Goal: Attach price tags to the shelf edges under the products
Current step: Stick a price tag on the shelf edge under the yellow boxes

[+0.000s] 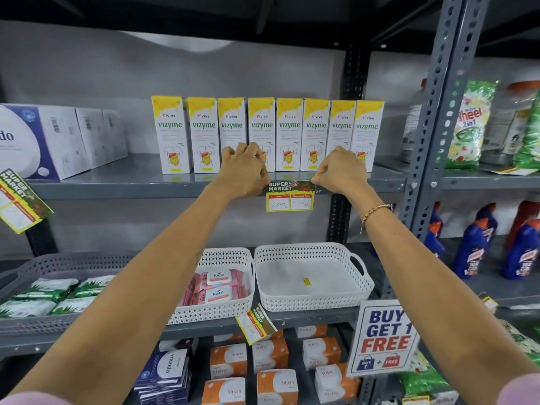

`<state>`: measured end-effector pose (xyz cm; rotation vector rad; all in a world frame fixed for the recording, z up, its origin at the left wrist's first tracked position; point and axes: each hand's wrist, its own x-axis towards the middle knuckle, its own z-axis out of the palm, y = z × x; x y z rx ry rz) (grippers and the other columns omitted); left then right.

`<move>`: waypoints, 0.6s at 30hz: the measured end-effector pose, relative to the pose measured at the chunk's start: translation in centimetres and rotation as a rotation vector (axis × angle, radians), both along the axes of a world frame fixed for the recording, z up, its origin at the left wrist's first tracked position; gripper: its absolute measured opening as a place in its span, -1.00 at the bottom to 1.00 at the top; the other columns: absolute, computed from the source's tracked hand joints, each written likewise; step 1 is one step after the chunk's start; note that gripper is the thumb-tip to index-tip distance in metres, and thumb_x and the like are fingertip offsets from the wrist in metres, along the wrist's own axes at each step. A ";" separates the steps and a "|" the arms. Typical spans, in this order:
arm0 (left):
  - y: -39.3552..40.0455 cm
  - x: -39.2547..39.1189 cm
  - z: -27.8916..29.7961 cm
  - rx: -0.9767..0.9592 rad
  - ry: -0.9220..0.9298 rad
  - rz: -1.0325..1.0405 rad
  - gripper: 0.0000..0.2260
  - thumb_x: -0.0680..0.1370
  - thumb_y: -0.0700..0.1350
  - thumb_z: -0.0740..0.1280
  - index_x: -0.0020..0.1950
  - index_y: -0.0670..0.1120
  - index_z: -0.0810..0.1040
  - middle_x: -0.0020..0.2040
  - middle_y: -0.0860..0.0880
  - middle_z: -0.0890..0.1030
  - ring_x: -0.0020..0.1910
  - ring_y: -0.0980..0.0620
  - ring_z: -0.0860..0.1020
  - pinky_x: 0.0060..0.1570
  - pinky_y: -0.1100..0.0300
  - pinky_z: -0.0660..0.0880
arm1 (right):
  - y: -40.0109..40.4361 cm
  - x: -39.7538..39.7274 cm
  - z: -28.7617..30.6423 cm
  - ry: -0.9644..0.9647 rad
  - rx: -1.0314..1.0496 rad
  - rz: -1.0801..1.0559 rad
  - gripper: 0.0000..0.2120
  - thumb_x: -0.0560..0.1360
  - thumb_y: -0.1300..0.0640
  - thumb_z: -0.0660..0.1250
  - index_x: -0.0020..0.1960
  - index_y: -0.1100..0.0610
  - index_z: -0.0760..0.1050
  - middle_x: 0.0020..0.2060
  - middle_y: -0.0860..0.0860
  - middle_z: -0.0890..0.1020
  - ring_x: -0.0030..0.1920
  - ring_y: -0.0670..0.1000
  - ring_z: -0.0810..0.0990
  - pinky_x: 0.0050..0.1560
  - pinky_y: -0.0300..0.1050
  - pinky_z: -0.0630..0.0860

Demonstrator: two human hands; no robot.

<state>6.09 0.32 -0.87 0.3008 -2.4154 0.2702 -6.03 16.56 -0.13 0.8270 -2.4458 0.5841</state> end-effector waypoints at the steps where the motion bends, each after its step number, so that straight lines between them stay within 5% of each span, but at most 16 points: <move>1: 0.0 0.0 0.0 -0.003 -0.001 0.004 -0.78 0.52 0.01 0.26 -0.01 -0.11 0.59 0.20 -0.07 0.42 0.23 -0.09 0.34 0.28 -0.06 0.16 | -0.1 0.0 0.0 0.000 0.002 -0.001 -0.87 0.40 0.11 0.42 -0.11 0.16 0.63 0.03 0.07 0.55 0.01 0.12 0.56 0.06 0.10 0.55; 18: -0.2 -0.1 -0.3 -0.014 0.025 -0.023 -0.79 0.51 -0.01 0.27 -0.06 -0.12 0.61 0.18 -0.08 0.43 0.20 -0.09 0.37 0.27 -0.07 0.17 | -0.4 -0.5 -0.5 -0.015 -0.004 -0.010 -0.89 0.37 0.14 0.42 -0.16 0.17 0.64 0.01 0.06 0.57 0.00 0.12 0.58 0.04 0.11 0.56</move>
